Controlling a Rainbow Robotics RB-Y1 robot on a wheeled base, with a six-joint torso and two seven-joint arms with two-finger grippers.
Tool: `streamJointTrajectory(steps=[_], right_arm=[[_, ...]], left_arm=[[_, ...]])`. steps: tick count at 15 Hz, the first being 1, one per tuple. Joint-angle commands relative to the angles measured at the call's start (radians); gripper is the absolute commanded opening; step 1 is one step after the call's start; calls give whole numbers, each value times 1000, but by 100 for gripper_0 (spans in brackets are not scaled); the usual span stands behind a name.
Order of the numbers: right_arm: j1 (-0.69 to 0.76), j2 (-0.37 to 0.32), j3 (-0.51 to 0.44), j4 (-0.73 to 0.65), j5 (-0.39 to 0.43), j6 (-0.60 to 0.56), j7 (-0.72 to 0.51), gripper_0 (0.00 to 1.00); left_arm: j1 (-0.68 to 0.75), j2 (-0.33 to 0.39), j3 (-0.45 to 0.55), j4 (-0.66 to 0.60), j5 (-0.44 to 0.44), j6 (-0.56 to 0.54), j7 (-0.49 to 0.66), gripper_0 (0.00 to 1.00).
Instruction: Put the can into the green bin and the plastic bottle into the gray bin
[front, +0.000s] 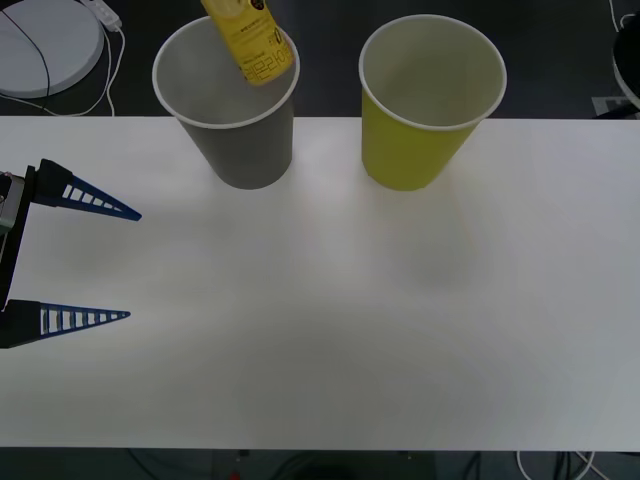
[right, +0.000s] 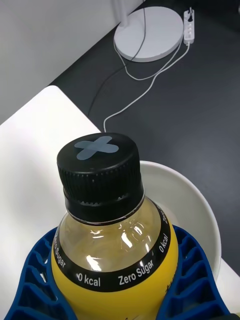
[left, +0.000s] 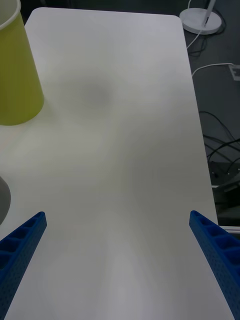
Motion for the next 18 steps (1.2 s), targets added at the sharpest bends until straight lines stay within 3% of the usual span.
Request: streamJointTrajectory(steps=[1,7,11,12,13,14,18], right_arm=[[-9,39,0,42,17,2,1,0],[-24,117,0,122,34,36,1,0],[-24,122,0,126,35,54,1,0],[-24,122,0,126,34,59,4,19],[-24,122,2,128,34,70,16,95],[-22,122,5,134,25,85,61,100],[-22,122,17,142,5,114,95,100]], left_arm=[[0,0,0,0,0,0,0,100],[0,0,0,0,0,0,0,100],[0,0,0,0,0,0,0,100],[0,0,0,0,0,0,0,100],[0,0,0,0,0,0,0,100],[0,0,0,0,0,0,0,100],[0,0,0,0,0,0,0,100]])
